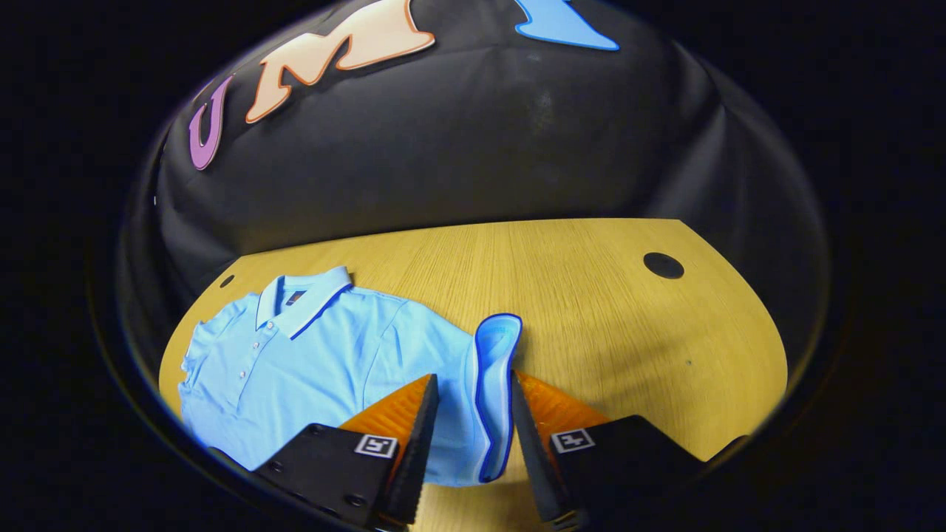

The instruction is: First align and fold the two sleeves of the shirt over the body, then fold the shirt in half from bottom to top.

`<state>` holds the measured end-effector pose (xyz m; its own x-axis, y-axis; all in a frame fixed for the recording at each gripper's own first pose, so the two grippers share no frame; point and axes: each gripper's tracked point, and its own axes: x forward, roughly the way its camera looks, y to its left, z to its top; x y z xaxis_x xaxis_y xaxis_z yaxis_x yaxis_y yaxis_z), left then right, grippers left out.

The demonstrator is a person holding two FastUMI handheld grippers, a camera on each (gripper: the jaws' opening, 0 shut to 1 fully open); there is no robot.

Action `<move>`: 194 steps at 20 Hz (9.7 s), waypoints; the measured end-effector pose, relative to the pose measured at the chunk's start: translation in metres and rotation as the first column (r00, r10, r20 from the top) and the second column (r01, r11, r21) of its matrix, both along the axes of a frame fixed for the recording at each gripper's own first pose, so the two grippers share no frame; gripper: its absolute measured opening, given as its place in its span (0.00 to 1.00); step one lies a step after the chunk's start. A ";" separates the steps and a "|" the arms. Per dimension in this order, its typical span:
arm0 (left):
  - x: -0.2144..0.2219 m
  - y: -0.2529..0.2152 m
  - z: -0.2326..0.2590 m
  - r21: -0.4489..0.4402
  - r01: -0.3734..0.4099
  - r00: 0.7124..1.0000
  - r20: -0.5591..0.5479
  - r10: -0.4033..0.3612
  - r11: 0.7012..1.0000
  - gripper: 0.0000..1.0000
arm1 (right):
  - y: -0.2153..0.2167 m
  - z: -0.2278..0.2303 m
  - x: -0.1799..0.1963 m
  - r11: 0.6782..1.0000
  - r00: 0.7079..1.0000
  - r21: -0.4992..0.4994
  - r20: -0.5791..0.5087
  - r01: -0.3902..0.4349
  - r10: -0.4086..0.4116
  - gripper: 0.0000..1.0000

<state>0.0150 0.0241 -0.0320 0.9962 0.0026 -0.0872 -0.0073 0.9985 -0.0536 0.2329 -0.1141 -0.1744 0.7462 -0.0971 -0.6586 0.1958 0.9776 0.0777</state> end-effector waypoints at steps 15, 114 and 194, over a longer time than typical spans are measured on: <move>-0.002 0.002 -0.002 0.003 -0.003 1.000 -0.007 0.003 1.000 0.95 | 0.044 0.050 0.012 0.998 0.993 0.046 0.111 -0.039 0.034 0.02; 0.193 0.041 0.004 0.002 0.200 0.922 -0.340 -0.187 0.980 0.01 | 0.117 0.092 -0.224 0.947 0.883 0.012 0.364 -0.322 0.295 0.98; -0.145 -0.021 -0.102 -0.014 0.230 0.917 -0.331 -0.222 0.973 0.01 | 0.200 0.023 -0.373 0.852 0.843 -0.038 0.128 -0.523 0.523 0.03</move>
